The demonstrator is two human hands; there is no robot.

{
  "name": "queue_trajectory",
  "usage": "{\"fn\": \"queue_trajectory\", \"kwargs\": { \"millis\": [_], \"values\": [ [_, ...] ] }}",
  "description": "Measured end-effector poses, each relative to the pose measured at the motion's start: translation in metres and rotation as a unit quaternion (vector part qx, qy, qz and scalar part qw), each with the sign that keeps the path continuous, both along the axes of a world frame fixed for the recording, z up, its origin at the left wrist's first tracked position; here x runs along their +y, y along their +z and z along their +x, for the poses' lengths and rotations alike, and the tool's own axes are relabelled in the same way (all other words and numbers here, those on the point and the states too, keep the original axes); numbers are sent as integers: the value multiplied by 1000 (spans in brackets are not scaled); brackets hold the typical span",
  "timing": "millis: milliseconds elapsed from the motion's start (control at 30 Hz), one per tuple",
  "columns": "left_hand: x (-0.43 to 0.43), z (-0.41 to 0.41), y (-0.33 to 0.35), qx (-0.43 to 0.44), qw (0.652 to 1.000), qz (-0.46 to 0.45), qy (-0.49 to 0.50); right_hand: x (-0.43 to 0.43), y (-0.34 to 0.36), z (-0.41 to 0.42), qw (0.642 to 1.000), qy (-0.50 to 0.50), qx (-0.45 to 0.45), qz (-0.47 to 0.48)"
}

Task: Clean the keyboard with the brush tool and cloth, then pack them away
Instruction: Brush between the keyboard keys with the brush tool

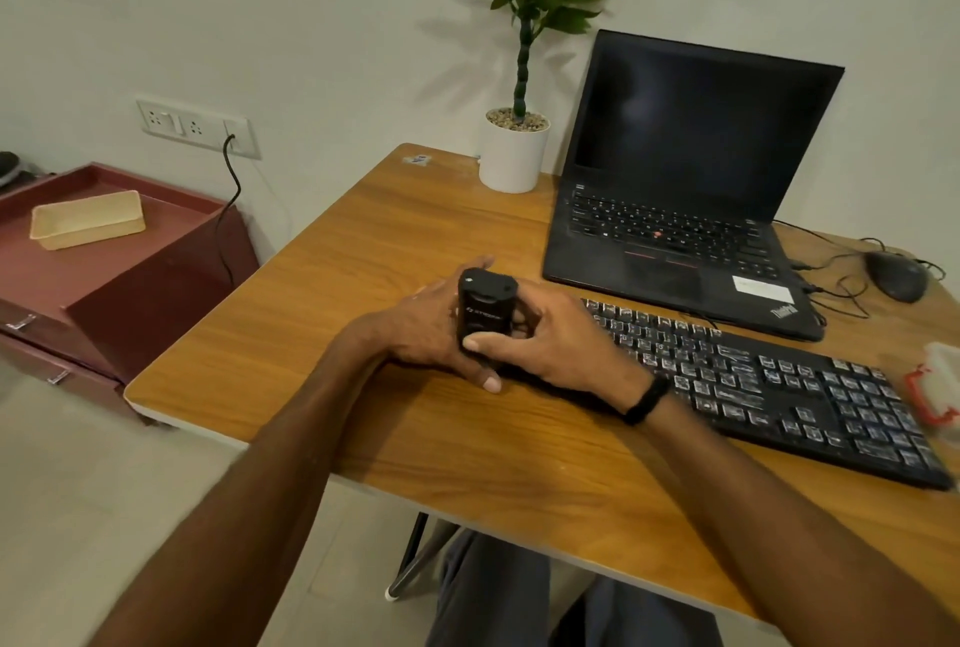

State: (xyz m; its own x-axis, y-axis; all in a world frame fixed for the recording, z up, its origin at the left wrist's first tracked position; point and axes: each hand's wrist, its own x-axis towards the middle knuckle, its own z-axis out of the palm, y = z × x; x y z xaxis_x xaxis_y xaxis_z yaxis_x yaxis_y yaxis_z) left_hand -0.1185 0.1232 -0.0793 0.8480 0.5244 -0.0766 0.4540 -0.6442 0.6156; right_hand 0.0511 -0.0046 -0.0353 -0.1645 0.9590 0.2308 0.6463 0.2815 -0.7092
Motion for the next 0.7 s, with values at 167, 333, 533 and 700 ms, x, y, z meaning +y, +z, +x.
{"fn": "queue_trajectory", "kwargs": {
  "millis": [167,333,533,700],
  "values": [
    [-6,-5,6,-20,998,-43,36,0,27,36,995,-27,-85,-47],
    [-6,1,5,-14,999,-38,32,-3,5,17,999,-4,14,-43],
    [-3,-3,2,-27,996,-74,28,-3,18,47,995,-38,22,-88],
    [-5,1,3,-35,997,-55,34,-2,-1,20,995,-19,74,-59]
  ]
}}
